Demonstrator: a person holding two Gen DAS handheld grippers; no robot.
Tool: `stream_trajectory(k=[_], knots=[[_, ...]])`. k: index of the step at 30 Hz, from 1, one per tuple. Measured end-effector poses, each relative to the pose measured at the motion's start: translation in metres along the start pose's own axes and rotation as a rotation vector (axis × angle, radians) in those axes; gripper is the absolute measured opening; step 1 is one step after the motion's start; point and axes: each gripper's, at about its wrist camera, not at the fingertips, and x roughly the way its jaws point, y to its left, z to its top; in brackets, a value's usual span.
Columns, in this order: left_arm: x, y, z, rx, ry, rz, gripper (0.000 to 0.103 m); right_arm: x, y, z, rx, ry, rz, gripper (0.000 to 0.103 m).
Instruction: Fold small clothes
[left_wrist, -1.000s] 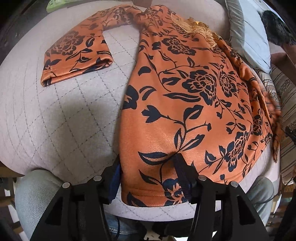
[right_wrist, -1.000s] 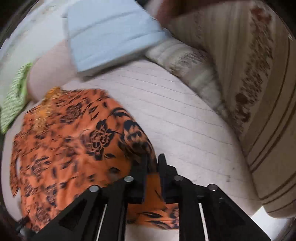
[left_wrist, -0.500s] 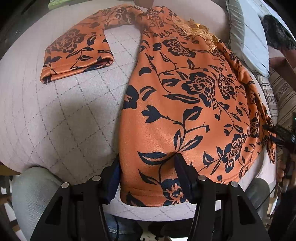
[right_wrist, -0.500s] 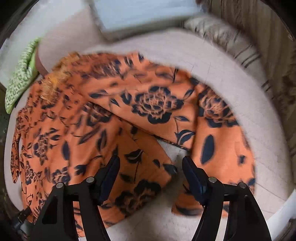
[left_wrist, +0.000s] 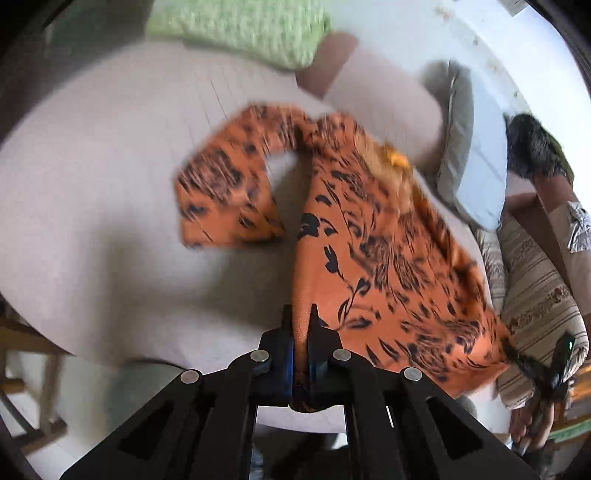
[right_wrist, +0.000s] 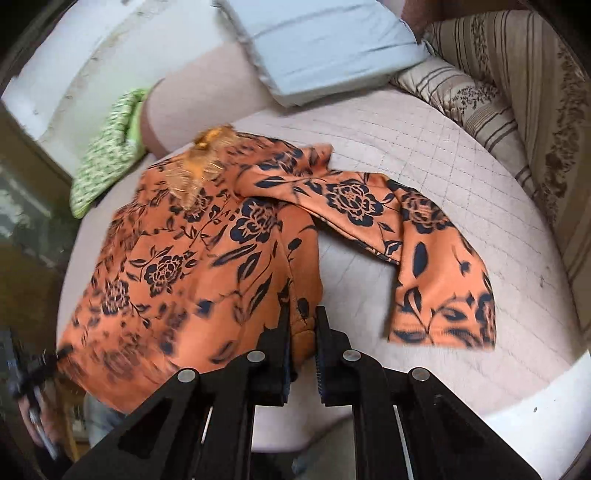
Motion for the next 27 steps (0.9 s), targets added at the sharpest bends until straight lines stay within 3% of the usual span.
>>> stream_trajectory(k=[2, 4, 6, 8, 11, 14, 17, 20, 21, 22, 23, 27], knots=[[-0.01, 0.006, 0.0, 0.011, 0.003, 0.026, 0.004, -0.005, 0.004, -0.02, -0.011, 0.024, 0.01, 0.01], [0.002, 0.011, -0.008, 0.041, 0.034, 0.106, 0.004, 0.001, 0.006, -0.038, -0.026, 0.055, -0.01, 0.01], [0.033, 0.017, -0.019, 0.042, 0.127, 0.175, 0.004, 0.041, 0.011, -0.059, -0.053, 0.168, -0.054, 0.01], [0.051, 0.019, -0.026, 0.047, 0.169, 0.208, 0.005, 0.065, 0.007, -0.068, -0.048, 0.231, -0.093, 0.011], [0.051, 0.009, -0.029, 0.078, 0.148, 0.207, 0.008, 0.051, 0.012, -0.062, -0.035, 0.185, -0.05, 0.012], [0.054, 0.006, -0.033, 0.102, 0.167, 0.256, 0.014, 0.051, 0.009, -0.048, -0.043, 0.156, -0.087, 0.037], [0.045, 0.008, -0.035, 0.087, 0.193, 0.275, 0.018, 0.038, 0.004, -0.05, 0.001, 0.161, -0.128, 0.041], [0.013, 0.013, -0.027, 0.023, 0.09, 0.188, 0.029, 0.001, 0.014, -0.049, -0.014, 0.055, -0.064, 0.057], [0.004, 0.013, -0.025, 0.011, 0.054, 0.165, 0.04, -0.007, 0.019, -0.047, -0.03, 0.024, -0.039, 0.069], [-0.004, 0.012, -0.019, 0.003, 0.011, 0.149, 0.054, -0.017, 0.03, -0.043, -0.058, -0.015, -0.003, 0.074], [-0.005, 0.012, -0.014, 0.003, -0.011, 0.147, 0.059, -0.02, 0.038, -0.04, -0.072, -0.032, 0.018, 0.078], [0.024, 0.012, 0.016, -0.033, -0.02, 0.151, 0.06, -0.011, 0.093, -0.017, -0.135, -0.049, 0.206, 0.08]])
